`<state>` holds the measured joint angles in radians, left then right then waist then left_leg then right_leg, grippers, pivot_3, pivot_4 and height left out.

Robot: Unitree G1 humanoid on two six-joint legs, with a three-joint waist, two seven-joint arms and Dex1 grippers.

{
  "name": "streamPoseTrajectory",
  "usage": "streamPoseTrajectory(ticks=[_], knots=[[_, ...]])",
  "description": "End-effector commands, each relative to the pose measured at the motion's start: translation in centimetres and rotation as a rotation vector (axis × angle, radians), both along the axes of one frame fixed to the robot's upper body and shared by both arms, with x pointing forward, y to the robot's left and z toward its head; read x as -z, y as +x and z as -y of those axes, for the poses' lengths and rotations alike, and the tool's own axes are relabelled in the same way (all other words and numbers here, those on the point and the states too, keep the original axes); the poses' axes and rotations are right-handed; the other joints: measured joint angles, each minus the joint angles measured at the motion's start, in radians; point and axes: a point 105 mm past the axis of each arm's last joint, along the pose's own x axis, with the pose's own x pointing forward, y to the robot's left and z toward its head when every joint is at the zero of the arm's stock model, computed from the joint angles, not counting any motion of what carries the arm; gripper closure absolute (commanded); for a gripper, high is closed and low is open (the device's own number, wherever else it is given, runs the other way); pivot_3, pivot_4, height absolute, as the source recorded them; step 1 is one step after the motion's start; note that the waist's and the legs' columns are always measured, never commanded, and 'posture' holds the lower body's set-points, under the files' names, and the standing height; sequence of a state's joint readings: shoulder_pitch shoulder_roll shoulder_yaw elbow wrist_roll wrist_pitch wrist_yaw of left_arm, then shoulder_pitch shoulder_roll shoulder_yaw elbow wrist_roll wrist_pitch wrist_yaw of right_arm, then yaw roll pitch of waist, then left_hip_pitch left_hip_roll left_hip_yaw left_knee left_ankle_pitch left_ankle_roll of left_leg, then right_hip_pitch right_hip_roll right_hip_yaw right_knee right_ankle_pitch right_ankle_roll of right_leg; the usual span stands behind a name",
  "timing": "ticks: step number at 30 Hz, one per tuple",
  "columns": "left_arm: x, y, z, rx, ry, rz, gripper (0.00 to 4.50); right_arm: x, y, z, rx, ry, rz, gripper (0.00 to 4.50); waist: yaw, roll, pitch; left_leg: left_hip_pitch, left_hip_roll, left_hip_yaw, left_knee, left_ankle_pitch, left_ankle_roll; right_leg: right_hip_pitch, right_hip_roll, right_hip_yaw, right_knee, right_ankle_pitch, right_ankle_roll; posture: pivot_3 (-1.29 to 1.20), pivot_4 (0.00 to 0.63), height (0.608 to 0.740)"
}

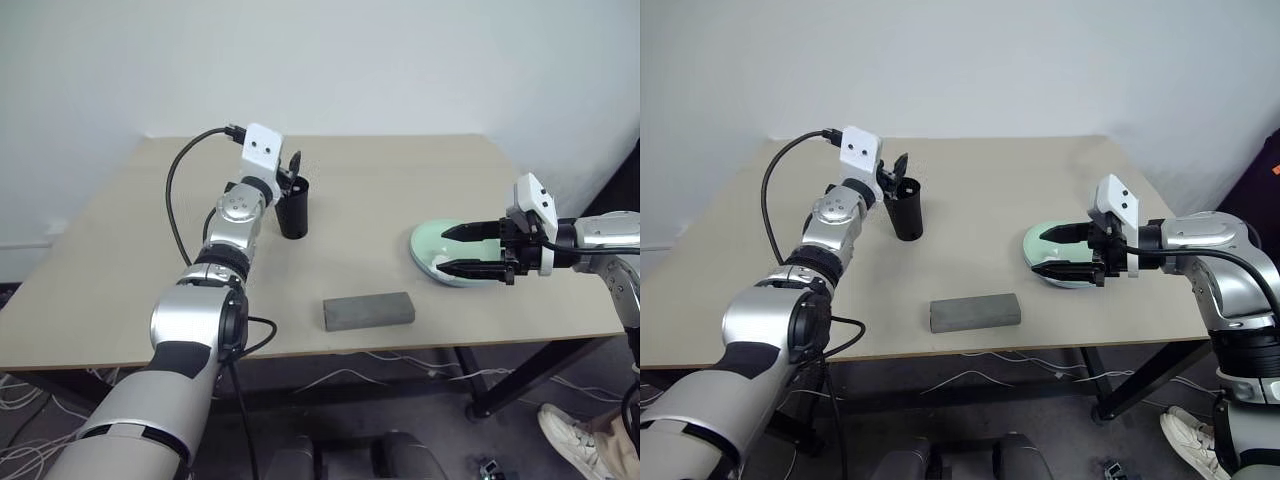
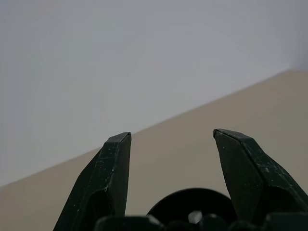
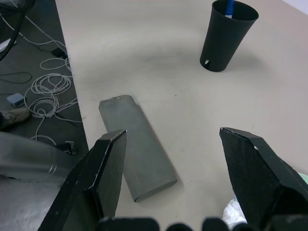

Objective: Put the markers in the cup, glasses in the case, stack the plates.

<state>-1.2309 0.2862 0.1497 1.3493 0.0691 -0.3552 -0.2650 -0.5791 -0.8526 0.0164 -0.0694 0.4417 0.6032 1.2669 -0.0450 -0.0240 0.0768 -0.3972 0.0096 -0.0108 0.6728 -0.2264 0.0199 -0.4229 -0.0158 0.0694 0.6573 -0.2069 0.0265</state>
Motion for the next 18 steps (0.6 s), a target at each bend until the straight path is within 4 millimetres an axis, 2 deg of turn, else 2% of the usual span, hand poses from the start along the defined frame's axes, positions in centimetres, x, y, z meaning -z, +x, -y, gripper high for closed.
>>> streamPoseTrajectory(ticks=[1, 6, 9, 13, 18], knots=[[-5.2, 0.0, -0.1, 0.057, -0.101, 0.091, 1.65, -1.5, -0.1, -0.4, -0.02, 0.009, 0.058, 1.16, 0.0, 0.0, 0.0, 0.0, 0.0, 0.0, 0.0, 0.0, 0.0, 0.0, 0.0, 0.0, 0.0, 0.0, 0.0, 0.0, 0.0, 0.74], [-7.1, -1.5, -1.4, 0.323, -0.144, 0.022, 1.65, -1.5, -0.3, -0.1, -0.011, 0.012, 0.057, 1.16, -0.01, 0.0, 0.0, 0.0, 0.0, 0.001, -0.001, 0.0, 0.0, -0.001, 0.0, 0.0, 0.0, 0.0, 0.0, 0.0, 0.0, 0.74], [-6.9, -3.6, -4.3, 0.425, -0.059, -0.049, 1.65, -1.2, -0.3, 0.0, 0.001, 0.016, 0.051, 1.16, -0.016, 0.001, 0.0, 0.001, 0.001, 0.001, -0.003, 0.0, 0.0, -0.002, 0.001, 0.001, 0.0, 0.0, 0.0, 0.0, 0.0, 0.74], [-5.0, -9.0, -8.6, 0.511, 0.048, -0.214, 1.65, -1.0, 0.0, 0.3, 0.027, 0.025, 0.046, 1.16, -0.043, 0.001, 0.0, 0.002, 0.002, 0.001, -0.007, 0.0, 0.0, -0.002, 0.001, 0.002, 0.0, -0.001, -0.001, 0.0, 0.0, 0.74], [-3.2, -16.3, -13.7, 0.458, 0.056, -0.386, 1.65, -0.2, 0.1, 0.9, 0.055, 0.041, 0.018, 1.16, -0.049, -0.001, 0.0, 0.001, 0.003, 0.0, -0.006, 0.0, 0.0, -0.002, -0.001, 0.001, -0.001, -0.001, -0.001, 0.0, 0.0, 0.74]])
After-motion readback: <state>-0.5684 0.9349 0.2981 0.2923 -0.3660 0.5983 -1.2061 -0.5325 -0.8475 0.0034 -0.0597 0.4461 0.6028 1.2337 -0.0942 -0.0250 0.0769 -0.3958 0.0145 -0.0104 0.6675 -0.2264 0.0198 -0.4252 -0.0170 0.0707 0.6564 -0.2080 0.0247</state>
